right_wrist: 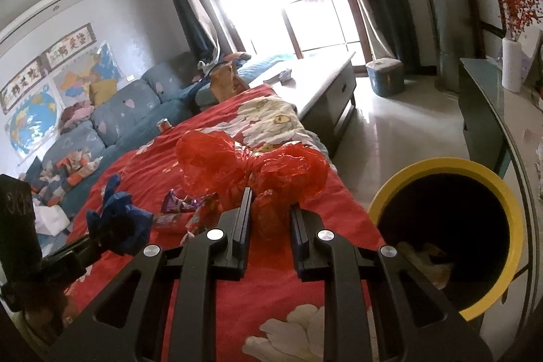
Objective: Collect trash
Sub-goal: 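Carry the blue cloth and red bag with both tools over the yellow bin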
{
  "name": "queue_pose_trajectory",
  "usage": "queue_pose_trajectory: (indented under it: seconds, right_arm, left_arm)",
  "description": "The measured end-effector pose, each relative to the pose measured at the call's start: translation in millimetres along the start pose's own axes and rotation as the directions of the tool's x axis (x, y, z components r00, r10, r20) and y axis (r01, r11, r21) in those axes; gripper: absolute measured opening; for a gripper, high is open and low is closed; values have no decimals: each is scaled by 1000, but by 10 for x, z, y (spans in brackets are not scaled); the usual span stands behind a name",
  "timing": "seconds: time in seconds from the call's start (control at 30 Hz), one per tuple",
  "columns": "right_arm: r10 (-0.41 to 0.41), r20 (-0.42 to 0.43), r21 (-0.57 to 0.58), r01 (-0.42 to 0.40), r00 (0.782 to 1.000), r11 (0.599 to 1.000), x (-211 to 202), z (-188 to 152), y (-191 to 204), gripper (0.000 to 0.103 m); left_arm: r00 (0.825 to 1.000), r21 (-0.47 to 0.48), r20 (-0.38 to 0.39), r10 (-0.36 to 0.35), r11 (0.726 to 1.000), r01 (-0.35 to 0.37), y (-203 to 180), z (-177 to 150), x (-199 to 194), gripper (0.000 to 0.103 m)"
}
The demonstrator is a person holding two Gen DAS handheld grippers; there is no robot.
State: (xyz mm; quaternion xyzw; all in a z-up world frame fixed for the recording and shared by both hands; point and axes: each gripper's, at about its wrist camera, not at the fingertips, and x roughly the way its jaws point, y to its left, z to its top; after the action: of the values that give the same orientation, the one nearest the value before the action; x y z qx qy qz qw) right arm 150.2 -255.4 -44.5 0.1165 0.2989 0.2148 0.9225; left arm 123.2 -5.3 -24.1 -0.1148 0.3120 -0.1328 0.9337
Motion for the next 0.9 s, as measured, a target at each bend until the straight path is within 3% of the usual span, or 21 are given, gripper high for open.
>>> queue_pose_trajectory:
  seconds: [0.9]
  right_arm:
    - [-137,37,119,131,990,984,-336,-91,-872,19]
  left_arm:
    - [993,184,-81,-91,977,104,-956,-30,418,14]
